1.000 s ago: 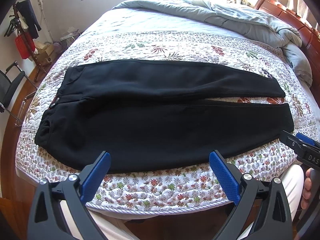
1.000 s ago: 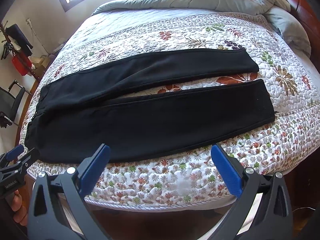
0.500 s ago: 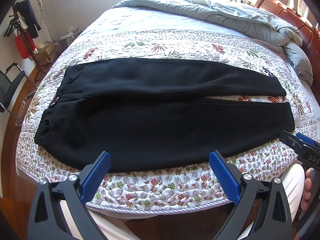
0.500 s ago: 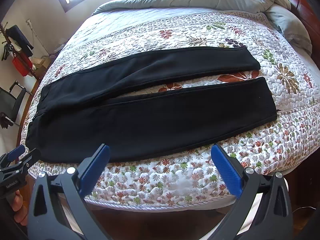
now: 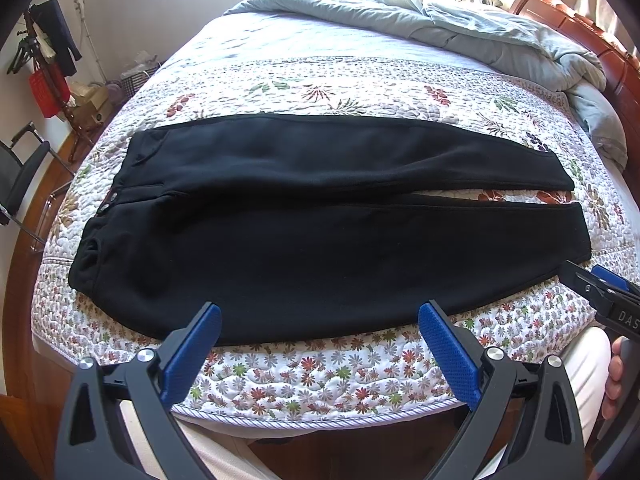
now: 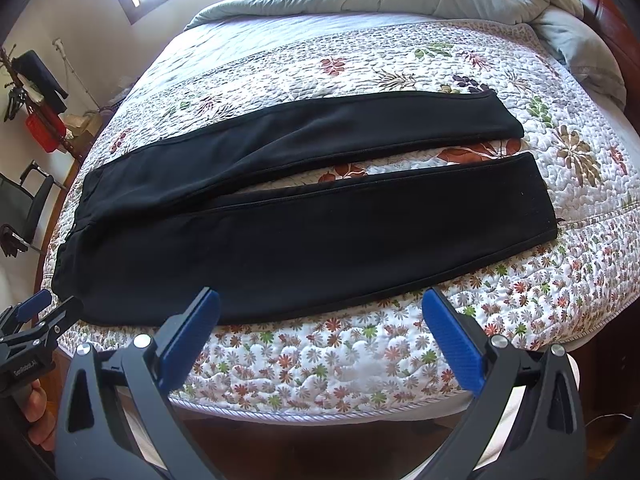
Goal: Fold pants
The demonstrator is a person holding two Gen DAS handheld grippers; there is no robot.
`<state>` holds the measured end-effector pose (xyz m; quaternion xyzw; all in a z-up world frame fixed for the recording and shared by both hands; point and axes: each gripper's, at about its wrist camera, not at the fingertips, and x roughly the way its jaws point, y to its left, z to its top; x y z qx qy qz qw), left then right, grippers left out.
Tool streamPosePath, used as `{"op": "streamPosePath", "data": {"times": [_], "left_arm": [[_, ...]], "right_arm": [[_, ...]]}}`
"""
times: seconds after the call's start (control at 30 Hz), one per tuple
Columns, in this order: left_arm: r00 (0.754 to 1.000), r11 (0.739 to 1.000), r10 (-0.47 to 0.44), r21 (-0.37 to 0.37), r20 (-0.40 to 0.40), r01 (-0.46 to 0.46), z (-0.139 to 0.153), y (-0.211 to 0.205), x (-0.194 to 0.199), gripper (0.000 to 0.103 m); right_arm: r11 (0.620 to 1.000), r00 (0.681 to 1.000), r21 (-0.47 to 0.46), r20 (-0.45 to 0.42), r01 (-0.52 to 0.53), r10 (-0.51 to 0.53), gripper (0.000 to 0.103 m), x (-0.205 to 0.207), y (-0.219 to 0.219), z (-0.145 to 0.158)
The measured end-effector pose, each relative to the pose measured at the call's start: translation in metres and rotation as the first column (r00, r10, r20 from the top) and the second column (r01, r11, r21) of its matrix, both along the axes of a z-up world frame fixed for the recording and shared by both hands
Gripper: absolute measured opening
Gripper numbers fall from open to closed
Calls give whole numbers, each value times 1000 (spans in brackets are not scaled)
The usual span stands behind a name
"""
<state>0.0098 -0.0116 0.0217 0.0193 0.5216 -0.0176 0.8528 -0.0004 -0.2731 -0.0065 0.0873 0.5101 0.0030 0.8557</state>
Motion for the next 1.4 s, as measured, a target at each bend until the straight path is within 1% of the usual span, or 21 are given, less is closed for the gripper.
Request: {"op": "streamPosePath", "data": {"times": [0.9,1.03,1.07,1.13,1.2,1.23,1.3,1.4], "left_arm": [[1000,1000,-5,14,-18,6,-8,-4,8,99],[998,1000,-14,-11,-54,13,-22,-4,20,99],[998,999,-26,-25,-61,25,-27,-3,25,99],[993,991,-99,-96,-62,93,-39,-4,41,99],[986,978,-153,-156,-70,141,-45,-5,58,99],[982,973,-169,-174,-79,154,-48,-7,70,99],[978,969,-192,-172,-85,175,-50,-15,98,99],[973,966,-225,-139,-53,216,-46,-35,144,99]], "right_arm": [[1000,1000,8,-17,-19,19,100,7,0,-13],[999,999,18,-12,-42,42,100,17,-9,-15],[998,999,30,-10,-53,53,100,24,-18,-15],[997,998,46,-14,-61,61,100,40,-40,-15],[999,999,37,-21,-25,26,100,67,-78,-13],[999,1000,30,-19,-13,13,100,77,-93,-12],[1000,1000,24,-29,7,-6,100,115,-136,-14],[998,997,63,-82,18,-13,100,170,-192,-27]]}}
